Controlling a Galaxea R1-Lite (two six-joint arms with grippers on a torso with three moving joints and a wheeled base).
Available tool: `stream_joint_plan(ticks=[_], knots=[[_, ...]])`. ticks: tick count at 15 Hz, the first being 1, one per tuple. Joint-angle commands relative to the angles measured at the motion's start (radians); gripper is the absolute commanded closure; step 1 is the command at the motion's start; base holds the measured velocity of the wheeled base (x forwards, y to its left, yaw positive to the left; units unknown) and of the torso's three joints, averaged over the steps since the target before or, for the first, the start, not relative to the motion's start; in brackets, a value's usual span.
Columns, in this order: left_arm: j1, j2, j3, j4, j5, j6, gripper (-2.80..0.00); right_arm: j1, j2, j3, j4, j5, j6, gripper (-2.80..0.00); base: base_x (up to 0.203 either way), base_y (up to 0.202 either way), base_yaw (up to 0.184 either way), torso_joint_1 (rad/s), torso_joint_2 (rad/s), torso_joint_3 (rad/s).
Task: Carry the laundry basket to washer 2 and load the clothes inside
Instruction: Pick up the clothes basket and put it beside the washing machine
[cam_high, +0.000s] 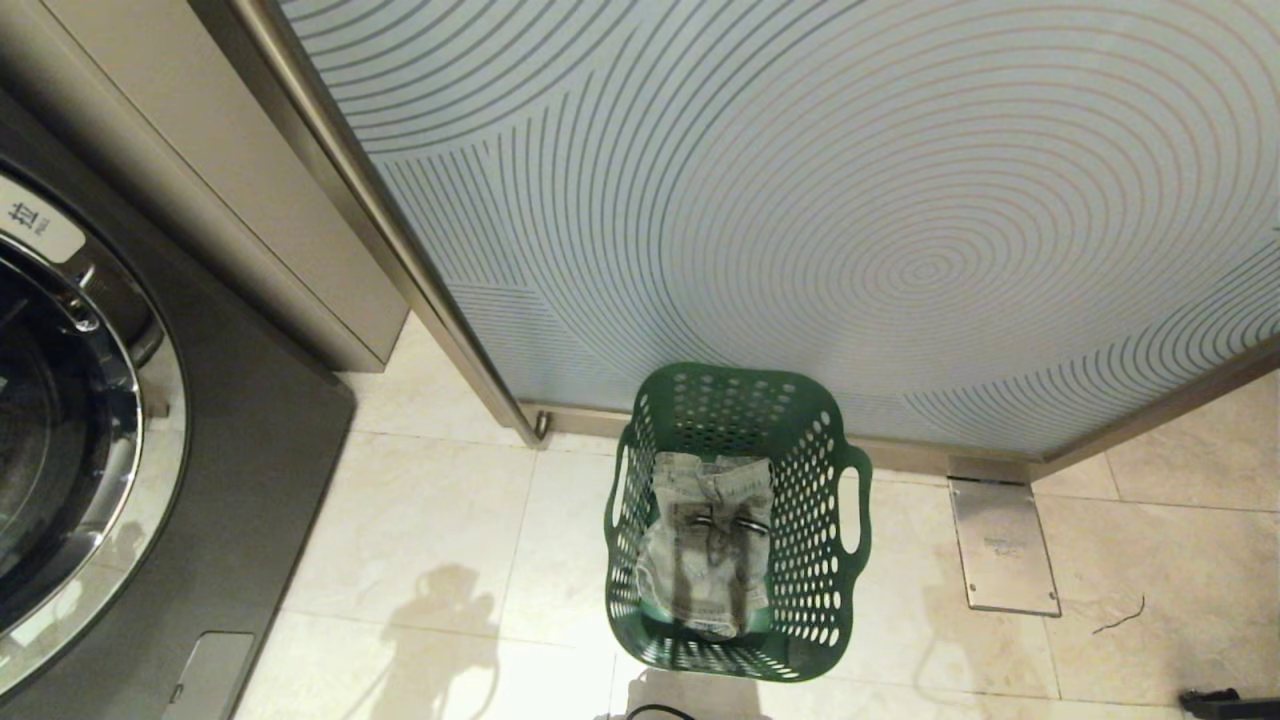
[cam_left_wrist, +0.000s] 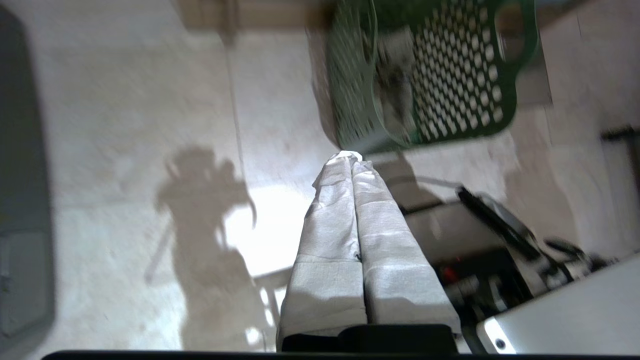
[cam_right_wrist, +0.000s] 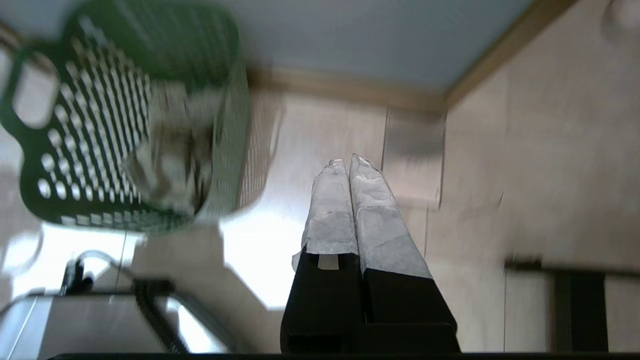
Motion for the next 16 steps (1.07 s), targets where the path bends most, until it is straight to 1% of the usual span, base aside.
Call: stream_joint_plan(ticks=[1,2,3,5,8,10,11,12,13,14,16], knots=[[-0.014,0.298,-0.019,-0.021,-0.029,0.017,0.0,0.0,0.252,-0.018,-0.016,0.002,0.013,0.0,0.0,0.0,0.0,0.0,0.0,0.0],[-0.032,0.389,-0.033,-0.044,-0.031,0.027,0.0,0.003,0.31,-0.027,-0.04,0.004,0.018,0.0,0.0,0.0,0.0,0.0,0.0,0.0],[-0.062,0.489,-0.056,-0.07,-0.019,0.035,0.0,0.008,0.38,-0.043,-0.073,0.006,0.023,-2.8,0.0,0.0,0.0,0.0,0.0,0.0],[-0.135,0.673,-0.119,-0.122,0.023,0.043,0.0,0.019,0.518,-0.083,-0.151,0.008,0.027,-2.8,0.0,0.0,0.0,0.0,0.0,0.0],[-0.252,0.922,-0.243,-0.273,0.088,0.046,0.0,0.03,0.717,-0.181,-0.295,-0.001,0.042,-2.8,0.0,0.0,0.0,0.0,0.0,0.0],[-0.309,1.053,-0.322,-0.335,0.135,0.044,0.0,0.033,0.817,-0.222,-0.325,-0.005,0.062,-2.8,0.0,0.0,0.0,0.0,0.0,0.0],[-0.334,1.109,-0.343,-0.358,0.155,0.041,0.0,0.033,0.876,-0.228,-0.339,0.003,0.088,-2.8,0.0,0.0,0.0,0.0,0.0,0.0],[-0.376,1.139,-0.354,-0.374,0.187,0.023,0.0,0.035,0.927,-0.229,-0.369,0.018,0.115,-2.8,0.0,0.0,0.0,0.0,0.0,0.0],[-0.423,1.15,-0.358,-0.382,0.237,-0.017,0.0,0.046,0.951,-0.222,-0.43,0.039,0.141,-2.8,0.0,0.0,0.0,0.0,0.0,0.0],[-0.457,1.165,-0.359,-0.386,0.278,-0.061,0.0,0.073,0.971,-0.212,-0.447,0.059,0.162,-2.8,0.0,0.0,0.0,0.0,0.0,0.0],[-0.464,1.198,-0.358,-0.415,0.287,-0.078,0.0,0.153,1.018,-0.21,-0.468,0.066,0.224,-2.8,0.0,0.0,0.0,0.0,0.0,0.0]])
